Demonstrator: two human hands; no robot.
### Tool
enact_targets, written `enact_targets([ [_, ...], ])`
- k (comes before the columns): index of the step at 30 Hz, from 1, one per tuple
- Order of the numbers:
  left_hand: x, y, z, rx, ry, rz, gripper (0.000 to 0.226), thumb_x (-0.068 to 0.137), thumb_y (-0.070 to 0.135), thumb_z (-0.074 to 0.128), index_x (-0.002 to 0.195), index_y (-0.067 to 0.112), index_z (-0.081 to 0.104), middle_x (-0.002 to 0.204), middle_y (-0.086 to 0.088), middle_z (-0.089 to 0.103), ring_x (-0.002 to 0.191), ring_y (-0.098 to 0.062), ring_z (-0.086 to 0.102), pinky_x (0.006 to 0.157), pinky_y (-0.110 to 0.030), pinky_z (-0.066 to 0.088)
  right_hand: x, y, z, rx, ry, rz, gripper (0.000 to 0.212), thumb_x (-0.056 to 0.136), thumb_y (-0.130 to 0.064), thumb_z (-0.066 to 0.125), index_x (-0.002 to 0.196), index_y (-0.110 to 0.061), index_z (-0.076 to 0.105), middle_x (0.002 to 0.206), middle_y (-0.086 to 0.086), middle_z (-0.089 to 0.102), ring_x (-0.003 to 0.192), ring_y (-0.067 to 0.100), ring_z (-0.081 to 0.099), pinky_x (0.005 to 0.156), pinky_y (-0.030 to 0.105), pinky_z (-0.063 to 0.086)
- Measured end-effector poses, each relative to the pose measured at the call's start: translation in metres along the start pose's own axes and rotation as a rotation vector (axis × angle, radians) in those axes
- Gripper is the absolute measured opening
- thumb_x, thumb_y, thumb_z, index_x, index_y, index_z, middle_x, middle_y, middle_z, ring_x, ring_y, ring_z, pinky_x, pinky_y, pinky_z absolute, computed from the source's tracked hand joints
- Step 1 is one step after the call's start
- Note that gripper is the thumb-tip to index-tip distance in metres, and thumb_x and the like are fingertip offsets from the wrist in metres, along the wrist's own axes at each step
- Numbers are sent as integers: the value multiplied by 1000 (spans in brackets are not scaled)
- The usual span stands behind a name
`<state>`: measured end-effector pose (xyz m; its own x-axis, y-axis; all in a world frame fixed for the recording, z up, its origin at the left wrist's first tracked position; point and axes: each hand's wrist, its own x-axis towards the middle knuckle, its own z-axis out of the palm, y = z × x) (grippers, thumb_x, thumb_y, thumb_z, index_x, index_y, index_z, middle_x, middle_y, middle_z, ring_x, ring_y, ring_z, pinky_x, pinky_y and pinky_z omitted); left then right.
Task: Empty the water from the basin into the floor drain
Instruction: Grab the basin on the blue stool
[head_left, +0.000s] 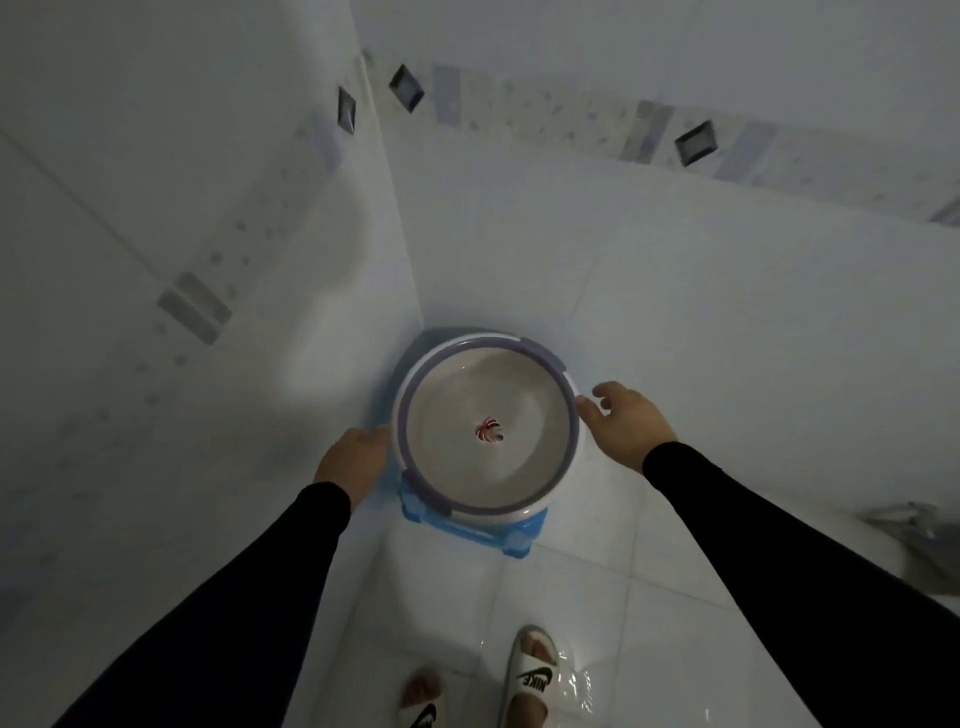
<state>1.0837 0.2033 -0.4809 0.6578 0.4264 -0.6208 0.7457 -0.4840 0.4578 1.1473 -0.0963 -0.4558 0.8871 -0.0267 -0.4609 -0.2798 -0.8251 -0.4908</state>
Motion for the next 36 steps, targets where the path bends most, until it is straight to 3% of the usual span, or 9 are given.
enact_targets([
  [7,52,-16,46,-247,29,-230,60,95,37,40,125,-14,52,129,-33,55,116,-45,55,98,-46,45,96,7,26,-51,2,-63,57,94,-47,46,135,-8,46,131,20,54,118,33,53,96,30,39],
  [13,79,-36,90,-445,33,-364,49,93,40,43,117,-1,57,125,-24,59,112,-37,58,101,-45,45,154,4,59,-45,8,-97,61,96,-44,44,141,-5,39,140,24,44,124,36,47,102,36,37],
  [17,85,-43,118,-612,-17,-472,50,96,40,42,130,4,50,128,-18,57,111,-36,58,88,-40,49,177,2,74,-63,21,-121,56,97,-39,43,139,-2,39,138,28,43,124,39,46,102,38,36],
  [20,89,-41,131,-683,-9,-494,45,97,36,45,127,2,50,123,-21,59,106,-40,60,81,-47,55,194,6,82,-68,2,-113,49,97,-38,43,126,2,47,127,32,49,114,41,51,94,38,40],
  [25,93,-45,144,-575,107,-430,46,97,36,45,123,-2,47,116,-22,59,99,-38,62,81,-52,57,214,17,94,-65,-72,-99,44,97,-39,39,114,0,51,117,28,58,105,39,57,75,31,35],
  [33,99,-56,147,-397,174,-305,50,98,43,43,117,-3,51,116,-23,61,104,-36,60,91,-47,51,225,28,98,151,-32,-47,41,95,-35,43,104,-1,65,109,19,66,103,33,60,78,26,38],
  [36,101,-57,142,-329,179,-258,43,99,41,42,109,0,50,115,-22,61,100,-32,59,87,-36,48,219,36,99,184,10,-28,43,96,-37,44,103,-1,66,106,18,66,101,33,60,81,30,42],
])
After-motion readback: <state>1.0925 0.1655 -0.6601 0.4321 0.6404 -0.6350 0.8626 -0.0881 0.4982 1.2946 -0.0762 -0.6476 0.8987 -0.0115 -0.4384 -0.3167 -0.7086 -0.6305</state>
